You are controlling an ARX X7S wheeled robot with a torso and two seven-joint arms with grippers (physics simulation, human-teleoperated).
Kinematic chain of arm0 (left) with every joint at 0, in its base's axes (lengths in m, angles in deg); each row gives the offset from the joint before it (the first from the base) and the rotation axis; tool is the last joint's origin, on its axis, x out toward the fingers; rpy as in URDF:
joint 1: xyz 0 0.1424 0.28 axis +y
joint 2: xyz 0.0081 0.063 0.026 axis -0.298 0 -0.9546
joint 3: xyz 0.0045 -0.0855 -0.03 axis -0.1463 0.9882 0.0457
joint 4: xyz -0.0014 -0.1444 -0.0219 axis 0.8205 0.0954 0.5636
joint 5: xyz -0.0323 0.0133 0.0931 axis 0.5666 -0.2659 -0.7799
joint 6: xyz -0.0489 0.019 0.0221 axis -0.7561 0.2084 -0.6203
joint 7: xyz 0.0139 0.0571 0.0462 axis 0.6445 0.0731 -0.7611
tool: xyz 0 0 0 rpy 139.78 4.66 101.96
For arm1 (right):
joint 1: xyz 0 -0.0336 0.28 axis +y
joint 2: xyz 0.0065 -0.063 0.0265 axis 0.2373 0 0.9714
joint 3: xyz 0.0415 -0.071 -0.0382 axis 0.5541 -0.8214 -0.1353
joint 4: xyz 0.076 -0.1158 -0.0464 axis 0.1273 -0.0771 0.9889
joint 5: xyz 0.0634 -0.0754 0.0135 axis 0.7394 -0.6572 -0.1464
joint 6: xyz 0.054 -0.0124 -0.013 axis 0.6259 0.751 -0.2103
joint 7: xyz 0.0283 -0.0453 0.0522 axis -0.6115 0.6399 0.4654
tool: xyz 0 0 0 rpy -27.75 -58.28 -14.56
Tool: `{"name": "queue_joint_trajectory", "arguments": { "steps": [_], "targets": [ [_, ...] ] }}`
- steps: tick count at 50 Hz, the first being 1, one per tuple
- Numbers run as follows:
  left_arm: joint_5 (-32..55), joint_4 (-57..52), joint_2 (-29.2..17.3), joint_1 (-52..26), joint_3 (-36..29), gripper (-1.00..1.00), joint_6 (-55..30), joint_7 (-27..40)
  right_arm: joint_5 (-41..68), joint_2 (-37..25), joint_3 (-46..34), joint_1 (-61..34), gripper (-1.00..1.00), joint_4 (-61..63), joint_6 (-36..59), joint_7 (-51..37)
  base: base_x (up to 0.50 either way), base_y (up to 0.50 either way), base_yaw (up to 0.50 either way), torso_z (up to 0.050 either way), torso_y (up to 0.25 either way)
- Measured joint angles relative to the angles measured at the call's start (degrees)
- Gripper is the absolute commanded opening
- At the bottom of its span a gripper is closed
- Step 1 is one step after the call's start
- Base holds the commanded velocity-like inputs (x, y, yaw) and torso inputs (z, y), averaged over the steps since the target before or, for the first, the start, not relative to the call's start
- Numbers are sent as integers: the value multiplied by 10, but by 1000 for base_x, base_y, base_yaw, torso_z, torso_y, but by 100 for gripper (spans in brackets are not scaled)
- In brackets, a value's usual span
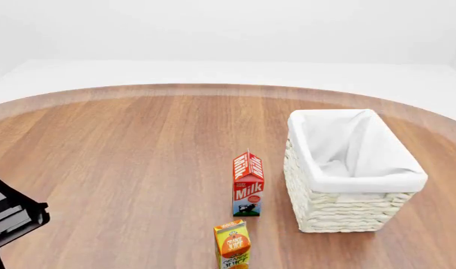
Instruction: Pick up the cream cheese box and the butter, and put them in the basket.
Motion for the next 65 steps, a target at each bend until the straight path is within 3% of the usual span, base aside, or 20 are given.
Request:
{"name": "queue_joint_trajectory", "arguments": {
  "steps": [65],
  "targets": [
    [7, 14, -1, 5, 10, 100, 12, 4, 11, -18, -27, -2, 100, -93, -50, 32, 0, 0, 0, 0, 0]
  ]
}}
